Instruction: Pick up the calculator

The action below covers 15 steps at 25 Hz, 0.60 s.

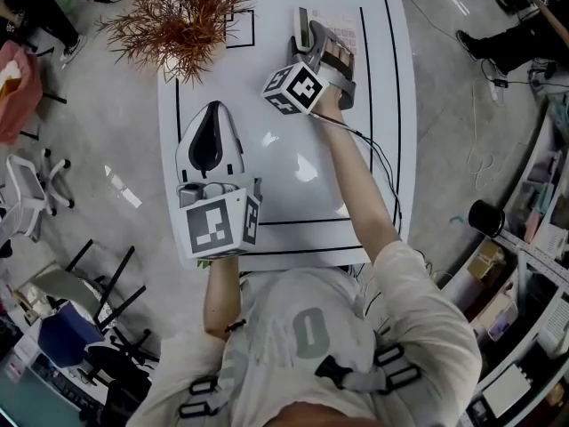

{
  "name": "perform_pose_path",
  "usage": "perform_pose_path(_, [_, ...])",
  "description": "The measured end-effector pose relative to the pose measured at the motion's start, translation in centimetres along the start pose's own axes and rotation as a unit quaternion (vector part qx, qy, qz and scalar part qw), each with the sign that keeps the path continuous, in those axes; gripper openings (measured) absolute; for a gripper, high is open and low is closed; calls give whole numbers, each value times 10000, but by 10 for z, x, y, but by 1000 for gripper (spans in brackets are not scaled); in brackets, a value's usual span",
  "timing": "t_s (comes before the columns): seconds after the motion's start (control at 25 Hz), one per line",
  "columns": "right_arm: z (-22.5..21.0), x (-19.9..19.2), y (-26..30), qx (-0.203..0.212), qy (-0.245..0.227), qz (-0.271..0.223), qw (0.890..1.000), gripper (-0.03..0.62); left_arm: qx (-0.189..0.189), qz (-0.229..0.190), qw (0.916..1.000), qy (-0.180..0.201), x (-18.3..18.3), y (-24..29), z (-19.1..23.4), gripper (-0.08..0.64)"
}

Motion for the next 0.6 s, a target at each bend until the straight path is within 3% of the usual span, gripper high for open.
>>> perform_pose_path(0.24, [9, 3, -2, -57, -516, -27, 9986, 126, 5, 0, 10000, 18, 0, 2, -2, 21])
perform_pose_path(0.6, [-4, -3, -3, -307, -61, -178, 9994, 60, -24, 0, 10000, 28, 0, 3, -5, 21])
Point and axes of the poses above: the fingertips, and each gripper's own axes: y forward along the fingers, z to its left, x out of its top, the point moved 8 cm from there along -y, backward along the fingers, and after that the axes turned 10 degrees about -x, right-handed, at the moved point
